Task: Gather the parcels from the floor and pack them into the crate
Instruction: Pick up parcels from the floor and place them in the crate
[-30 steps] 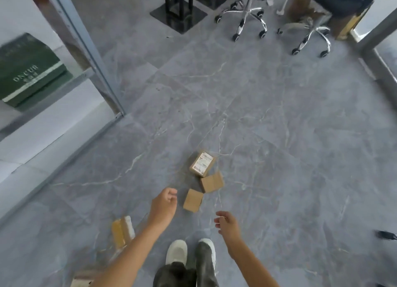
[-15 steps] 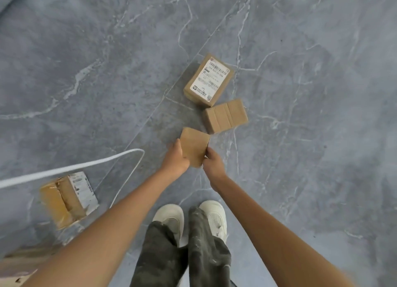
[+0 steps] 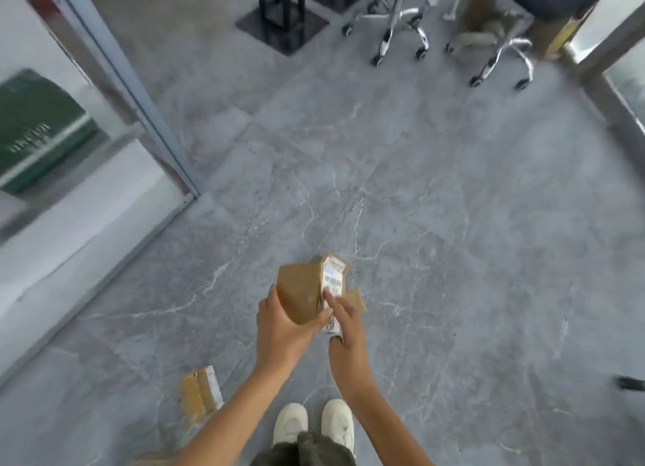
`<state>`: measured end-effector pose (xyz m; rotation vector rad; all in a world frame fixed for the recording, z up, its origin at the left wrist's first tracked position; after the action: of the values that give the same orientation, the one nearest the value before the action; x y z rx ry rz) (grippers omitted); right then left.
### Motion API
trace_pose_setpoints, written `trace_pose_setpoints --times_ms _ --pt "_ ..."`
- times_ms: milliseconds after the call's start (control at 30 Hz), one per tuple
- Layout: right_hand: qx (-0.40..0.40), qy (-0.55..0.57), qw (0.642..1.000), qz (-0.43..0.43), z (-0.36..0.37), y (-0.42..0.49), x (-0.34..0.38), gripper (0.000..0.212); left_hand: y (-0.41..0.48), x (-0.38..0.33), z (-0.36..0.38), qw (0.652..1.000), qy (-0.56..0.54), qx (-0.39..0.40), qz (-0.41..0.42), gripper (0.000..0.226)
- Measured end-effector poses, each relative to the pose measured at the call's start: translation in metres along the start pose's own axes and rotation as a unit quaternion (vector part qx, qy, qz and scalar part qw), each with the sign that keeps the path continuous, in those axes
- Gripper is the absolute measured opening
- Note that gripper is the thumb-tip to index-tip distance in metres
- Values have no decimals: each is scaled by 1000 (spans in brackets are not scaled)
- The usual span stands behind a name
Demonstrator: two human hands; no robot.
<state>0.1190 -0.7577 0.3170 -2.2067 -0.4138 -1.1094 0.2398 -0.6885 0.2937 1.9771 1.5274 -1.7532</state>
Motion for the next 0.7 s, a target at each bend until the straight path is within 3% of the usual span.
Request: trace_pose_setpoints --times_ms 167,267,367,433,533,633,700 --pt "10 -32 987 -157 -64 -59 210 83 -78 -165 -124 982 -149 -108 32 59" --pt "-21 3 965 -262 -109 -97 314 73 -120 -252 -183 962 -231 -110 95 39" --pt "-73 80 951 -288 -161 -124 385 54 -164 -319 -224 943 -283 -81 153 22" --pt "-22 126 951 -280 -174 -136 419 54 -194 -353 -243 931 -315 -50 180 25" --pt "77 199 937 -278 -178 -162 457 47 -236 -387 -260 930 -295 -8 217 52" --pt "98 222 924 -296 -188 -194 480 48 -280 -405 -275 926 -281 30 252 73" --pt "96 221 918 -315 -195 -213 487 48 -305 -406 -279 926 -267 52 262 68"
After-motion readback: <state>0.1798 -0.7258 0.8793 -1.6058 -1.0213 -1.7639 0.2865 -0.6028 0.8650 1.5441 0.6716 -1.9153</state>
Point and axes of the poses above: each hand's wrist, its own y-axis towards the middle knuckle, its own z-axis out of the palm, x = y × z, the point moved 9 cm from there along y, towards the middle knuckle, and after that the axes turned 6 degrees about -y, right-handed, at the moved point
